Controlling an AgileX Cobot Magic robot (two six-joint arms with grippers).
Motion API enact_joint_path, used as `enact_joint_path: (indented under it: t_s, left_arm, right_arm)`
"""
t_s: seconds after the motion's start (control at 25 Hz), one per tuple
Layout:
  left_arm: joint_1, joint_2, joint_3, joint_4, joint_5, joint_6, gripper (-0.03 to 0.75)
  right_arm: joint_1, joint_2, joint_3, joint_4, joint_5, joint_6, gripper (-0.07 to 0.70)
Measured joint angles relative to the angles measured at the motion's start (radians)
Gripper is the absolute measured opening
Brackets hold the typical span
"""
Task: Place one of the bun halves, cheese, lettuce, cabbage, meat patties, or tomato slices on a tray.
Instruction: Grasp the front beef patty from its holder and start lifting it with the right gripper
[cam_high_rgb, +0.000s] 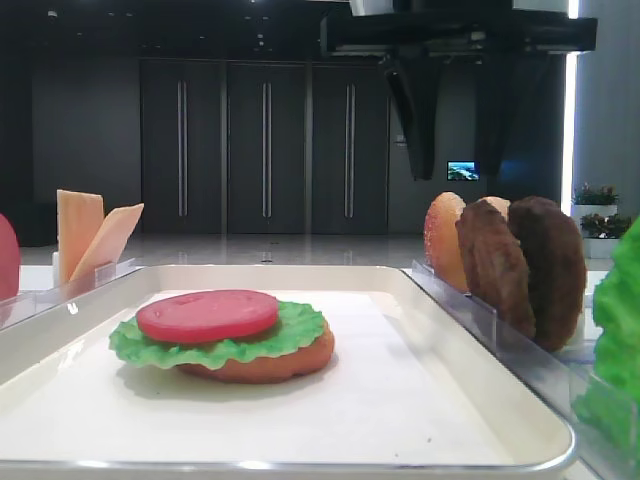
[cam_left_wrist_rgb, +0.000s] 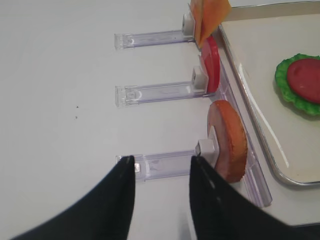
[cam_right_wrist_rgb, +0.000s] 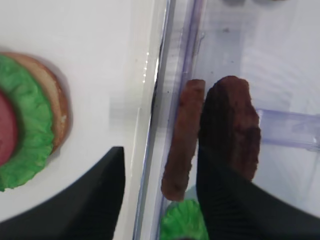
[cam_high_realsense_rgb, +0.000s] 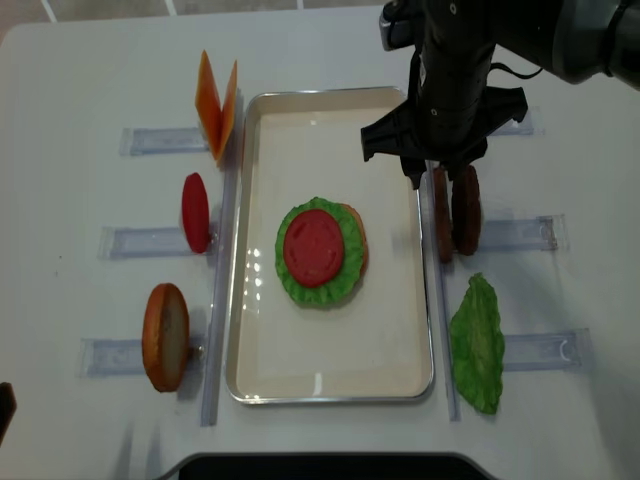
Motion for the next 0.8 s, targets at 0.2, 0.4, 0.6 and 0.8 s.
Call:
enact_joint_path:
  t_s: [0.2, 0.4, 0.6, 0.8]
  left_arm:
    - [0.0, 0.0, 0.0, 0.0, 0.0, 0.0, 0.282]
    - [0.0, 0.0, 0.0, 0.0, 0.0, 0.0, 0.282]
    - [0.0, 0.0, 0.0, 0.0, 0.0, 0.0, 0.282]
    - [0.0, 0.0, 0.0, 0.0, 0.0, 0.0, 0.282]
  right_arm:
    - [0.0, 0.024, 0.0, -0.011, 0.0, 0.001, 0.321]
    - [0.001, 0.035, 0.034, -0.012, -0.003, 0.001, 0.321]
    - [0.004, 0.039, 0.108, -0.012, -0.05, 0.002, 0.321]
    - [0.011, 0.041, 0.12, -0.018, -0.078, 0.002, 0.155]
